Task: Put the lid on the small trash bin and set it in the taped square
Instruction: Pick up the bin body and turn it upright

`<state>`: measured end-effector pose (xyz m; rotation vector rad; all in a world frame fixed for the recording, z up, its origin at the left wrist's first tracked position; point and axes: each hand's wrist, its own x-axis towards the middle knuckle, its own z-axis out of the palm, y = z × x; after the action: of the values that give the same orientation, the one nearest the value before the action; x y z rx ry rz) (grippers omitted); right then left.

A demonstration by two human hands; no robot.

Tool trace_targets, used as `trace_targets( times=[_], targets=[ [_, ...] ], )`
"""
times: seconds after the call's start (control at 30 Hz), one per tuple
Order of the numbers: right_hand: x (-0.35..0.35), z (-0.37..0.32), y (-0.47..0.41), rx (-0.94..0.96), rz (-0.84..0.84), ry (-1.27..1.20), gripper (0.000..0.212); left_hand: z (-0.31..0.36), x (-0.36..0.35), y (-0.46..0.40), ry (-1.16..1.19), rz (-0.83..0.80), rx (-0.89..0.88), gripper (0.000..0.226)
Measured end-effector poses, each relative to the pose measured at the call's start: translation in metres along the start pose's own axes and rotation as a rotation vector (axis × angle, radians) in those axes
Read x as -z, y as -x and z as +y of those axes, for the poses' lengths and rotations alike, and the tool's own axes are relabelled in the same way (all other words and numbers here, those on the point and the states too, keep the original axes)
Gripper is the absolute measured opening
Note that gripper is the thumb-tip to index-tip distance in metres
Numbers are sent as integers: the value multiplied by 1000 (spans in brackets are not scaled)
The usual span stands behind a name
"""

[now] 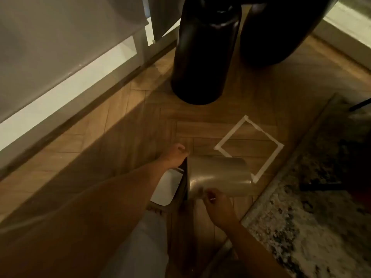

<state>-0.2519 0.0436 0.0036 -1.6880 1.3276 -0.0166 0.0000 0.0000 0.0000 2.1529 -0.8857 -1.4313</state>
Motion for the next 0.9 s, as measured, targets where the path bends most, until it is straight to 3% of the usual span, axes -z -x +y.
trace_targets(
  times=[0.13, 0.27, 0.47, 0.7, 0.9],
  targets=[
    [-16, 2, -19, -64, 36, -3, 25, -15, -6, -21, -12, -1, 30, 43],
    [-35, -2, -26, -12, 102, 35, 11, -29, -15, -40, -3, -2, 45, 47],
    [-57, -4, -40, 77, 226, 89, 23, -34, -22, -68, -14, -12, 27, 55],
    [-68, 7, -49, 78, 141, 257, 27, -35, -36, -72, -42, -136, 131, 64],
    [-43, 4, -48, 78, 155, 250, 36, -18, -39, -52, -138, -216, 82, 80]
  ],
)
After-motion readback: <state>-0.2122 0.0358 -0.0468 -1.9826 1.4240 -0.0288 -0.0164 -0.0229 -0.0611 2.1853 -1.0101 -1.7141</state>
